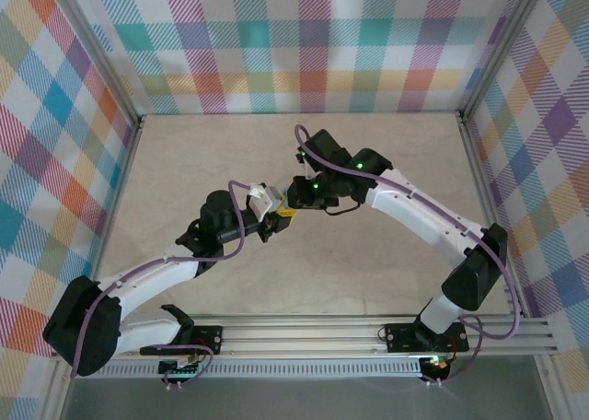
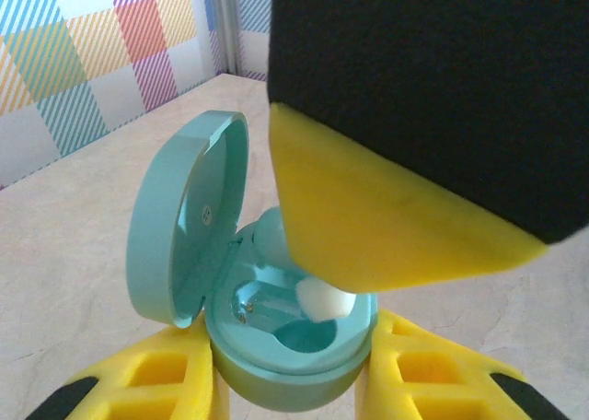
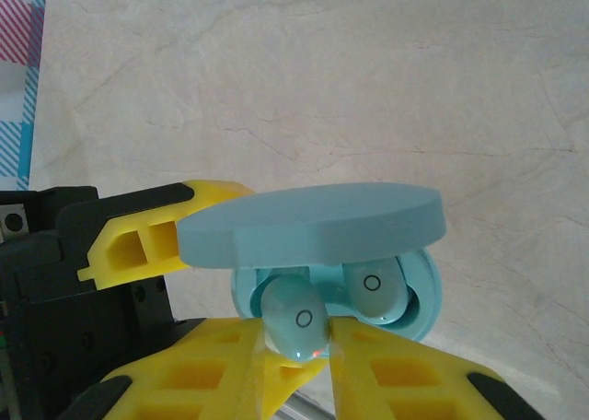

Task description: Insert wireless bluetooth earbuds into charging case

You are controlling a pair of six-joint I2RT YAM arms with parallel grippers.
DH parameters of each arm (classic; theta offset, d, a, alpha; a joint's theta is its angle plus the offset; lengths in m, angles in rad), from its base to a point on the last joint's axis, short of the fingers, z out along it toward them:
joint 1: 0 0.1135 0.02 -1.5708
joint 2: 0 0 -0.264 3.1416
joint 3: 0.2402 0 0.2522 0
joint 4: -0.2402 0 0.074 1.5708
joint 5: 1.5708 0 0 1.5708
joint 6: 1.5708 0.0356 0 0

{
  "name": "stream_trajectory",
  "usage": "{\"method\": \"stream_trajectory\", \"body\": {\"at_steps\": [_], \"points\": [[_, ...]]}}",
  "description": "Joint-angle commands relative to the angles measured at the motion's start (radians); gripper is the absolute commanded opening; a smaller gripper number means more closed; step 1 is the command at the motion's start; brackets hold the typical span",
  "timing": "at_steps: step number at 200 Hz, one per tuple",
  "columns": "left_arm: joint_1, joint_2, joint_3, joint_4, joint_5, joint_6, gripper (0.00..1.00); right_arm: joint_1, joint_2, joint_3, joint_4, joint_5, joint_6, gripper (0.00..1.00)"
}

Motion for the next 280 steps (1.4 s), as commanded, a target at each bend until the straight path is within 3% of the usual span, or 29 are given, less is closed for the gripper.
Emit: {"method": "stream_trajectory", "body": {"at_steps": [1,96,164,228,280], "points": [[-0.017,-0.01,0.004,0.006,0.003,0.011,0.0,0.008,0.016,-0.014,0.003,-0.016,0.016,0.28],[-0.017,-0.025,-0.004,0.0,0.002,0.01,0.0,-0.001,-0.066,-0.034,0.049,0.016,0.008,0.36],[-0.017,-0.067,-0.006,-0.042,0.028,0.026,0.0,-0.101,-0.155,-0.002,0.04,0.027,-0.088,0.4],[-0.018,-0.147,-0.003,-0.091,0.086,0.043,0.0,-0.135,-0.039,0.07,0.035,-0.098,-0.134,0.4],[-0.016,-0.198,0.014,-0.127,0.065,0.029,0.0,-0.13,-0.017,0.015,0.1,-0.242,-0.114,0.39]]}}
